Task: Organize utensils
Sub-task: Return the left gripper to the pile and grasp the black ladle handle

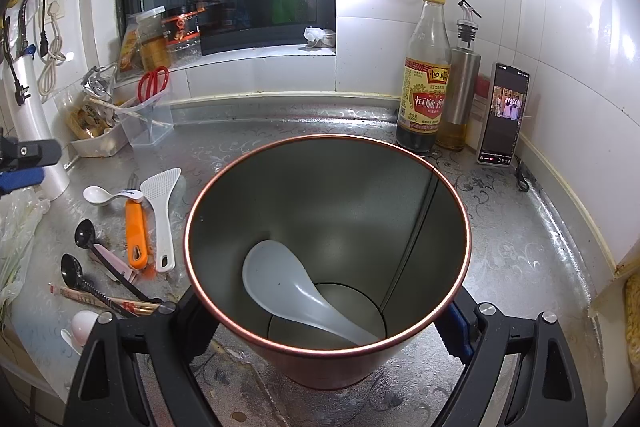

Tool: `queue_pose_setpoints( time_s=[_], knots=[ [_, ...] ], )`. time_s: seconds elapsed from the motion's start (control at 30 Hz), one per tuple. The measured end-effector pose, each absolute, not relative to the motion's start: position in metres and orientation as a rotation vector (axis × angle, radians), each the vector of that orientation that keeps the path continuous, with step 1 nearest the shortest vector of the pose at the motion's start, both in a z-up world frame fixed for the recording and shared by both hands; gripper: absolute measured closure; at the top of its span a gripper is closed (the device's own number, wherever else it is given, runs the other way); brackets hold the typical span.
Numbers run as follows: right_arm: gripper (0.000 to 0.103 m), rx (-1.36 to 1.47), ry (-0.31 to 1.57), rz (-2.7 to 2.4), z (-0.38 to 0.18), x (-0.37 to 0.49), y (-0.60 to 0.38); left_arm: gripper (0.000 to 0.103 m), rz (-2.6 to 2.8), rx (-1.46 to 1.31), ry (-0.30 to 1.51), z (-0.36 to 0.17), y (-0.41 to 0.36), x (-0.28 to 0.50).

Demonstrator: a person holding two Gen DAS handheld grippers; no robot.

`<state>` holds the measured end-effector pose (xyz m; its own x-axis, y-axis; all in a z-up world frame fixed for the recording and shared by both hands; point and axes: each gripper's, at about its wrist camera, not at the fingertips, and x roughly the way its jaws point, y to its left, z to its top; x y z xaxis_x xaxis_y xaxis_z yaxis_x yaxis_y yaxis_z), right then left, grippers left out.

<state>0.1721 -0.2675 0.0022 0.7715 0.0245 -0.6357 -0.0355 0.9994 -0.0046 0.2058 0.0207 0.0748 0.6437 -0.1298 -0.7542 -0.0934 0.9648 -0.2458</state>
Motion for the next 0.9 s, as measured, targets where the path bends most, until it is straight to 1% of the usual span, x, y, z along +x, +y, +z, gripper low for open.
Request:
queue_pose_setpoints(
  time_s=[0.1, 0.33, 0.4, 0.53, 0.6, 0.73, 0.9],
  knots=[
    [0.012, -0.016, 0.689, 0.033, 0.002, 0.172, -0.268, 0.029, 0.093, -0.328, 0.9, 0.065, 0.046, 0.204],
    [0.012, -0.016, 0.689, 0.033, 0.002, 0.172, -0.267, 0.029, 0.258, -0.471, 0.956, 0.041, 0.091, 0.192],
    [0.012, -0.016, 0.689, 0.033, 0.002, 0.172, -0.267, 0.023, 0.291, -0.499, 0.965, 0.035, 0.099, 0.188],
    [0.012, -0.015, 0.689, 0.032, 0.002, 0.172, -0.269, 0.019, 0.342, -0.559, 0.991, 0.021, 0.115, 0.181],
    [0.012, -0.016, 0.689, 0.031, 0.002, 0.172, -0.27, 0.01, 0.353, -0.594, 1.004, 0.012, 0.122, 0.176],
    [0.012, -0.016, 0.69, 0.031, 0.002, 0.172, -0.27, 0.01, 0.345, -0.65, 1.024, -0.002, 0.127, 0.174],
    [0.012, -0.016, 0.69, 0.031, 0.003, 0.173, -0.27, 0.01, 0.253, -0.598, 1.072, -0.01, 0.115, 0.178]
  ],
)
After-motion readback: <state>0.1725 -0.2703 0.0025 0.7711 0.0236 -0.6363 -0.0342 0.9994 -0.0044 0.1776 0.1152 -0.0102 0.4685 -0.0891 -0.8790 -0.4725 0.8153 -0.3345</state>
